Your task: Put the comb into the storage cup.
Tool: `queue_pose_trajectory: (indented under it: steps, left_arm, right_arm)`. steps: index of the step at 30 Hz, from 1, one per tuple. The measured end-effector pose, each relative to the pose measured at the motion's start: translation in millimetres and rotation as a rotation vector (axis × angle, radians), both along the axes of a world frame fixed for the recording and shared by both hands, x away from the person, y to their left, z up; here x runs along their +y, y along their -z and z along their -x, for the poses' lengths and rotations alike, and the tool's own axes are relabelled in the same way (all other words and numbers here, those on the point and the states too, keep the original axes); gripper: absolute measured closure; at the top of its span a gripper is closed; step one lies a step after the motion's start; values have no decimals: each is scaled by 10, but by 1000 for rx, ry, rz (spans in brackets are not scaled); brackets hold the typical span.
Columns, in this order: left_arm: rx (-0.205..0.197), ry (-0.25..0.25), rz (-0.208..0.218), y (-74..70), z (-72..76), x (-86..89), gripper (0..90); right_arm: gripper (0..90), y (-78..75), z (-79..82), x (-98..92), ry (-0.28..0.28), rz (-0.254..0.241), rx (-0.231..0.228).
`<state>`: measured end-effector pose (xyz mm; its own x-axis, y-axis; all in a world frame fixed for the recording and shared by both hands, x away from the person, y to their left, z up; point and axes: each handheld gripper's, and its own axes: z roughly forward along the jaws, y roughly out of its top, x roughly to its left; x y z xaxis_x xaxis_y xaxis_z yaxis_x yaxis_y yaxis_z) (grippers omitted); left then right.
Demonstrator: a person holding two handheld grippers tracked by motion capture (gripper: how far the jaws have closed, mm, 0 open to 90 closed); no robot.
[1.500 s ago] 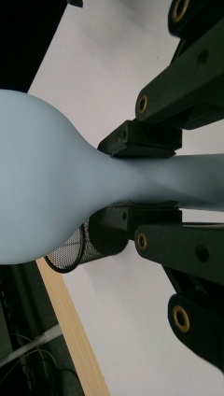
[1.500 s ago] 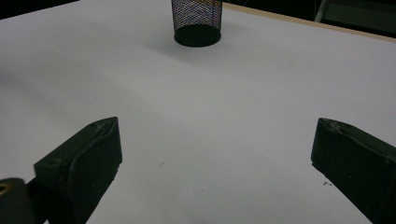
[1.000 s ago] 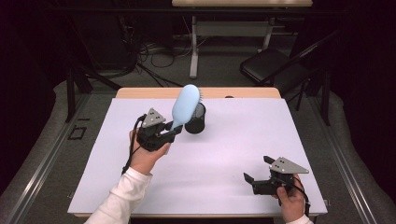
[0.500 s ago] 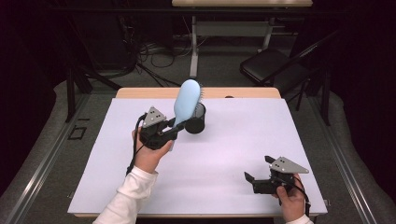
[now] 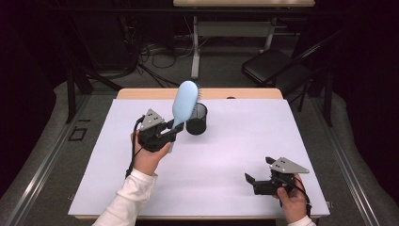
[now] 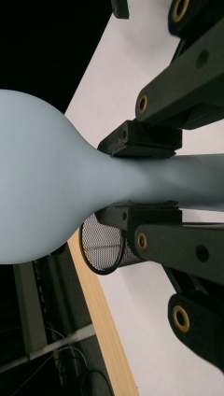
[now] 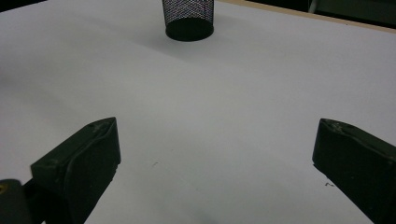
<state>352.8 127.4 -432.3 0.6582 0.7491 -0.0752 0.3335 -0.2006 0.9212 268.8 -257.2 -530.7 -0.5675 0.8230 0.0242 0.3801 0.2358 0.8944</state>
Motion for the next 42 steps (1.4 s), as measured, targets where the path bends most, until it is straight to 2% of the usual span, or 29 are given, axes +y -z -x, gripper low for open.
queue_pose_trajectory:
  steps: [6,11,13,17,19,22,28,35,38,42]
  left_arm:
    - [4,7,-4,37,-8,-3,697]
    - [5,10,0,44,-9,-5,697]
    - [3,10,1,42,-10,0,697]
    - [-1,5,9,38,-10,7,697]
    - [-1,6,11,36,-7,8,697]
    - [-4,7,11,38,-4,13,697]
    - [-6,4,18,52,5,27,697]
    - [-6,2,22,76,22,30,697]
    - [-6,4,20,81,26,25,697]
    - [-7,6,23,87,24,28,697]
  right_arm:
    - [11,-32,-44,31,12,-23,41]
    - [11,-56,-109,91,49,-38,70]
    - [10,-60,-131,122,74,-30,84]
    - [2,-71,-180,163,70,-8,117]
    - [25,-89,-207,190,80,-1,128]
    - [25,-124,-256,228,72,-3,139]
    - [25,-251,-362,322,42,10,122]
    - [26,-437,-493,420,2,-2,108]
    - [26,-490,-567,457,-8,-10,120]
    - [32,-523,-666,506,-15,-8,159]
